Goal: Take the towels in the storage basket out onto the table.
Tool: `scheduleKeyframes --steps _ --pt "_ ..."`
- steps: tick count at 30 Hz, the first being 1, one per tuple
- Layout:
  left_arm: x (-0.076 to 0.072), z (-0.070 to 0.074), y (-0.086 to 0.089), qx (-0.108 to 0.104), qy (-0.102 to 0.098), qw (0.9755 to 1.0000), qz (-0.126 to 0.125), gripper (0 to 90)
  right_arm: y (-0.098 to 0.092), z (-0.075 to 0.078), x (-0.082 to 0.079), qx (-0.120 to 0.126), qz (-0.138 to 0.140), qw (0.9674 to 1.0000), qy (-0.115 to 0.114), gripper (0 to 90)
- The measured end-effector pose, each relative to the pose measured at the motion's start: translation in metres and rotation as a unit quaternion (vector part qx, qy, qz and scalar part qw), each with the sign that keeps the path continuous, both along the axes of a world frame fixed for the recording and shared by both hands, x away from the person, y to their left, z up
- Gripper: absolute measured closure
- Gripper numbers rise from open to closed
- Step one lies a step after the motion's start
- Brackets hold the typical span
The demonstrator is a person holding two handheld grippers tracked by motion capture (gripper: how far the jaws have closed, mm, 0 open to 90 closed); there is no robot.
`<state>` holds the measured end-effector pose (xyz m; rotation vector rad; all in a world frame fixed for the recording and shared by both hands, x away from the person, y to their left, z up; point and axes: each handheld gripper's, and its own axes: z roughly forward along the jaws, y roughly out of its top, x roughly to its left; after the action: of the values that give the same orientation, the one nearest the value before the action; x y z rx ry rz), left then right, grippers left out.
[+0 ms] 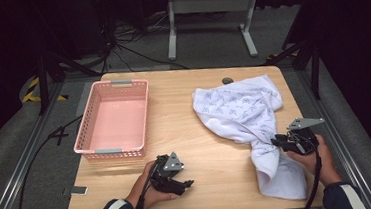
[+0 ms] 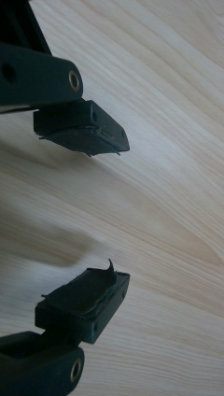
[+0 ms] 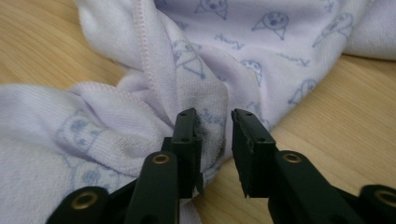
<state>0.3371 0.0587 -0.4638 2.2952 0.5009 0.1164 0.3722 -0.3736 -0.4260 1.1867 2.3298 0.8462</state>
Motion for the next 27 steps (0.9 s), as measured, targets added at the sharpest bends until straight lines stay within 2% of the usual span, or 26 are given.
scheduleKeyframes --steps 1,2,3,6,7,8,9,10,11,12,13,15,16,17,18,20,22,24,26,27 --pt "0.002 0.002 -0.008 -0.005 -0.004 0.9999 -0.009 31.9 0.000 -0.001 -0.001 -0.006 -0.004 1.0000 -0.002 62.8" --pt "0.002 0.004 -0.014 -0.004 -0.001 0.9999 -0.014 31.9 -0.001 -0.002 -0.002 -0.009 -0.008 0.9999 -0.005 62.4" --pt "0.004 0.006 -0.023 -0.014 -0.004 0.9997 -0.022 31.7 -0.002 -0.002 -0.003 -0.001 -0.006 1.0000 -0.004 62.5" --pt "0.007 0.013 -0.061 -0.025 -0.011 0.9979 -0.059 31.8 -0.004 -0.001 -0.008 0.005 -0.018 0.9997 -0.014 51.2" --pt "0.010 0.014 -0.073 -0.029 -0.014 0.9970 -0.071 32.2 -0.006 0.000 -0.011 0.013 -0.017 0.9996 -0.018 53.1" --pt "0.010 0.014 -0.073 -0.029 -0.014 0.9970 -0.071 32.2 -0.006 0.000 -0.011 0.013 -0.017 0.9996 -0.018 53.1" --pt "0.011 0.015 -0.085 -0.031 -0.012 0.9965 -0.076 32.2 -0.007 0.002 -0.015 0.015 -0.013 0.9996 -0.020 52.4" --pt "0.014 0.013 -0.110 -0.041 -0.010 0.9947 -0.094 32.4 -0.009 0.002 -0.021 0.025 -0.011 0.9992 -0.030 51.1" --pt "0.016 0.012 -0.123 -0.037 -0.012 0.9945 -0.097 32.6 -0.010 0.001 -0.024 0.030 -0.010 0.9991 -0.028 50.6" --pt "0.016 0.012 -0.123 -0.037 -0.012 0.9945 -0.097 33.0 -0.010 0.000 -0.027 0.030 -0.007 0.9991 -0.030 49.9" --pt "0.018 0.010 -0.133 -0.035 -0.014 0.9942 -0.101 33.0 -0.010 0.000 -0.027 0.030 -0.007 0.9991 -0.030 49.9" --pt "0.025 0.007 -0.151 -0.045 -0.004 0.9944 -0.095 33.7 -0.011 0.001 -0.035 0.032 -0.002 0.9989 -0.033 47.0" --pt "0.027 0.007 -0.154 -0.051 -0.003 0.9940 -0.096 33.7 -0.011 0.001 -0.035 0.032 -0.002 0.9989 -0.033 47.0" --pt "0.031 0.009 -0.162 -0.071 0.003 0.9932 -0.092 33.8 -0.014 0.003 -0.039 0.033 -0.001 0.9985 -0.043 46.8" --pt "0.033 0.010 -0.165 -0.064 -0.004 0.9935 -0.094 33.4 -0.015 0.004 -0.042 0.031 -0.001 0.9987 -0.041 46.8" --pt "0.034 0.012 -0.168 -0.064 -0.007 0.9932 -0.097 32.2 -0.016 0.004 -0.045 0.023 0.001 0.9990 -0.039 46.2" --pt "0.037 0.012 -0.173 -0.068 -0.008 0.9924 -0.102 31.5 -0.018 0.002 -0.048 0.007 0.004 0.9995 -0.030 46.1" --pt "0.039 0.012 -0.177 -0.074 -0.001 0.9911 -0.111 30.0 -0.020 -0.002 -0.049 0.006 0.005 0.9998 -0.020 46.0" --pt "0.036 0.011 -0.183 -0.061 -0.009 0.9919 -0.111 30.1 -0.022 -0.006 -0.050 0.002 0.005 0.9999 -0.015 46.1" --pt "0.035 0.011 -0.184 -0.058 -0.016 0.9916 -0.114 33.0 -0.022 -0.008 -0.050 0.000 0.006 0.9999 -0.011 46.1"
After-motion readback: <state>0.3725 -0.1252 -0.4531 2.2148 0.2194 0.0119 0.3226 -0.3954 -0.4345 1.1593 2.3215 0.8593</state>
